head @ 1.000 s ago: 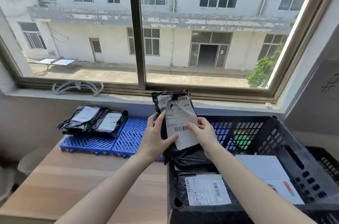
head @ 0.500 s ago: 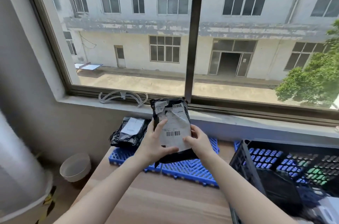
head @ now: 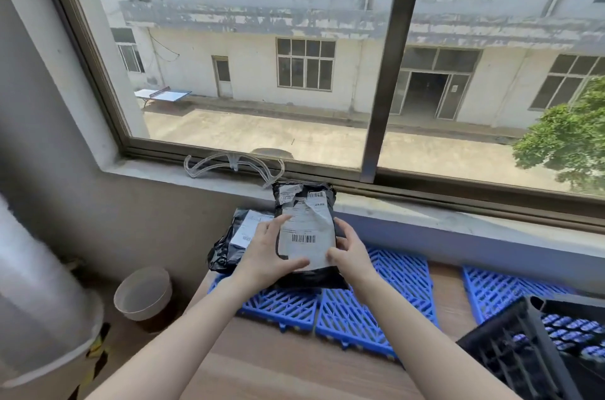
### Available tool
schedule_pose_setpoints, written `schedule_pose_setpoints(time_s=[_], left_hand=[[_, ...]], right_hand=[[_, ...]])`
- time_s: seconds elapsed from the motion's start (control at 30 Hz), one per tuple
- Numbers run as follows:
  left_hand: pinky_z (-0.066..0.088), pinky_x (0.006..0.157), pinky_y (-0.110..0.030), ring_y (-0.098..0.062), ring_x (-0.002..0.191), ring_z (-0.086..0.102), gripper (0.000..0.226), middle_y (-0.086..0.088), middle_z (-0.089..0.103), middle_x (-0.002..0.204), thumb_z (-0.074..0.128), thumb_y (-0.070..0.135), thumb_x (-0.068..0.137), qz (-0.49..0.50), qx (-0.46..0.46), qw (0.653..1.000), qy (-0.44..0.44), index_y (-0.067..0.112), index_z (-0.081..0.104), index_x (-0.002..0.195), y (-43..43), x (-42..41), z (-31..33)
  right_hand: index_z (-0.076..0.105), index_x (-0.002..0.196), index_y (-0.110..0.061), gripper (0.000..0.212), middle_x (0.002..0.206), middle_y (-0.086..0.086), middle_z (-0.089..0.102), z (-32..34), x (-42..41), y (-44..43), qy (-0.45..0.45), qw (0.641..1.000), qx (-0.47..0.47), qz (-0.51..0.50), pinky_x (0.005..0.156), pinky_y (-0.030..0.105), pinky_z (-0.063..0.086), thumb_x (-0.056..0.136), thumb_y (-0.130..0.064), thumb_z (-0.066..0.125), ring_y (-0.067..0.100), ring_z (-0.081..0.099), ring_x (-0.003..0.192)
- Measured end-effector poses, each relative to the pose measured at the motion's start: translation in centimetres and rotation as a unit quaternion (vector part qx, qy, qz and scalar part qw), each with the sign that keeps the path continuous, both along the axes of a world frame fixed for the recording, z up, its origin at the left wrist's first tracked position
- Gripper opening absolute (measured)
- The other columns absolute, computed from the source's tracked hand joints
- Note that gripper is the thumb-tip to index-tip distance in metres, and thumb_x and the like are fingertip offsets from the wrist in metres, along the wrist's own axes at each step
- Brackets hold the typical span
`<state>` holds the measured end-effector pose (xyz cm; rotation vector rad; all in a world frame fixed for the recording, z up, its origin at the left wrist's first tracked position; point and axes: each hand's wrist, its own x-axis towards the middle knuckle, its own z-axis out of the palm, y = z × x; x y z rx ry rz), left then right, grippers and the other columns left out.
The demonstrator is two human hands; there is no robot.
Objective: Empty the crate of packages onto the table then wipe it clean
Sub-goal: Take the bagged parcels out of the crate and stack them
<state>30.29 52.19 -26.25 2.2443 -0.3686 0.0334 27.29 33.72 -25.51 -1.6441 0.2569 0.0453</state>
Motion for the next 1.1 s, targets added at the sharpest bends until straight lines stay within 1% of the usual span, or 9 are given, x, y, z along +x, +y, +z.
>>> schedule_pose_setpoints(time_s=[0.13, 0.3, 0.4, 0.47, 0.67, 0.83, 0.97, 1.03, 1.1], left_hand=[[0.028, 0.102, -0.024, -0.015, 0.130, 0.038, 0.076, 0.004, 0.047, 0.139, 0.077, 0.035, 0.077, -0.002, 0.041, 0.999, 0.015, 0.035, 0.038, 0.142, -0.1, 4.4, -0.9], [0.031, 0.108, -0.028, -0.012, 0.134, 0.037, 0.071, 0.006, 0.045, 0.142, 0.070, 0.024, 0.075, -0.021, 0.049, 0.994, 0.094, 0.030, 0.042, 0.140, -0.6, 7.8, -3.4], [0.030, 0.107, -0.027, -0.013, 0.135, 0.036, 0.071, 0.006, 0.042, 0.141, 0.068, 0.025, 0.071, -0.053, 0.074, 0.986, 0.141, 0.034, 0.042, 0.136, -0.8, 8.9, -6.1], [0.029, 0.111, -0.031, -0.014, 0.139, 0.030, 0.070, 0.005, 0.038, 0.144, 0.065, 0.028, 0.070, -0.071, 0.088, 0.980, 0.161, 0.038, 0.040, 0.135, -0.7, 9.8, -8.0], [0.021, 0.104, -0.021, -0.014, 0.150, 0.006, 0.066, 0.001, 0.021, 0.157, 0.063, 0.022, 0.078, -0.116, 0.112, 0.971, 0.177, 0.035, 0.039, 0.138, -0.6, 12.3, -11.5], [0.027, 0.096, -0.017, -0.014, 0.151, 0.002, 0.062, -0.003, 0.016, 0.160, 0.063, 0.022, 0.079, -0.137, 0.131, 0.967, 0.172, 0.037, 0.040, 0.133, -0.5, 14.2, -13.0], [0.027, 0.092, -0.017, -0.015, 0.150, 0.005, 0.060, -0.007, 0.013, 0.161, 0.063, 0.022, 0.081, -0.148, 0.138, 0.961, 0.188, 0.036, 0.039, 0.135, -0.3, 15.4, -13.1], [0.028, 0.093, -0.017, -0.014, 0.150, 0.006, 0.058, -0.007, 0.015, 0.161, 0.063, 0.020, 0.083, -0.145, 0.138, 0.965, 0.170, 0.033, 0.040, 0.136, -0.2, 15.6, -13.0], [0.028, 0.100, -0.020, -0.014, 0.150, 0.009, 0.054, -0.004, 0.016, 0.162, 0.061, 0.018, 0.087, -0.127, 0.134, 0.973, 0.137, 0.029, 0.043, 0.137, 0.2, 15.5, -12.7]], right_hand=[[0.036, 0.140, -0.028, 0.069, 0.120, 0.004, 0.060, -1.2, 3.8, -0.6, 0.030, 0.999, 0.009, 0.007, 0.070, 0.026, 0.054, 0.083, 0.010, 0.045, 0.014, 0.063, 0.100], [0.032, 0.143, -0.026, 0.069, 0.107, -0.010, 0.058, -4.4, 7.0, -0.5, 0.083, 0.996, -0.004, 0.019, 0.066, 0.024, 0.052, 0.086, 0.010, 0.044, 0.004, 0.060, 0.089], [0.027, 0.147, -0.027, 0.076, 0.137, 0.005, 0.049, -7.3, 7.9, -0.3, 0.122, 0.992, -0.010, 0.014, 0.077, 0.036, 0.051, 0.085, 0.012, 0.045, 0.004, 0.056, 0.084], [0.025, 0.148, -0.027, 0.077, 0.144, 0.009, 0.043, -9.0, 8.7, -0.2, 0.140, 0.990, -0.022, 0.008, 0.079, 0.038, 0.050, 0.085, 0.013, 0.046, 0.002, 0.053, 0.080], [0.022, 0.150, -0.030, 0.082, 0.152, 0.006, 0.033, -12.4, 10.8, 0.4, 0.178, 0.983, -0.050, -0.003, 0.071, 0.039, 0.052, 0.086, 0.013, 0.048, 0.017, 0.054, 0.112], [0.020, 0.151, -0.030, 0.082, 0.150, 0.004, 0.037, -13.6, 12.5, 0.7, 0.182, 0.981, -0.056, -0.026, 0.082, 0.044, 0.054, 0.087, 0.011, 0.050, 0.005, 0.054, 0.085], [0.018, 0.150, -0.035, 0.082, 0.152, 0.001, 0.034, -14.2, 13.3, 0.9, 0.173, 0.983, -0.063, -0.022, 0.072, 0.030, 0.057, 0.088, 0.007, 0.051, 0.015, 0.047, 0.124], [0.017, 0.150, -0.034, 0.080, 0.152, 0.001, 0.033, -14.0, 13.1, 1.2, 0.174, 0.983, -0.049, -0.027, 0.071, 0.021, 0.052, 0.090, 0.004, 0.052, 0.016, 0.041, 0.132], [0.017, 0.151, -0.030, 0.076, 0.152, 0.003, 0.033, -13.6, 12.7, 1.5, 0.165, 0.985, -0.034, -0.047, 0.081, 0.020, 0.046, 0.092, -0.001, 0.054, 0.019, 0.038, 0.134]])
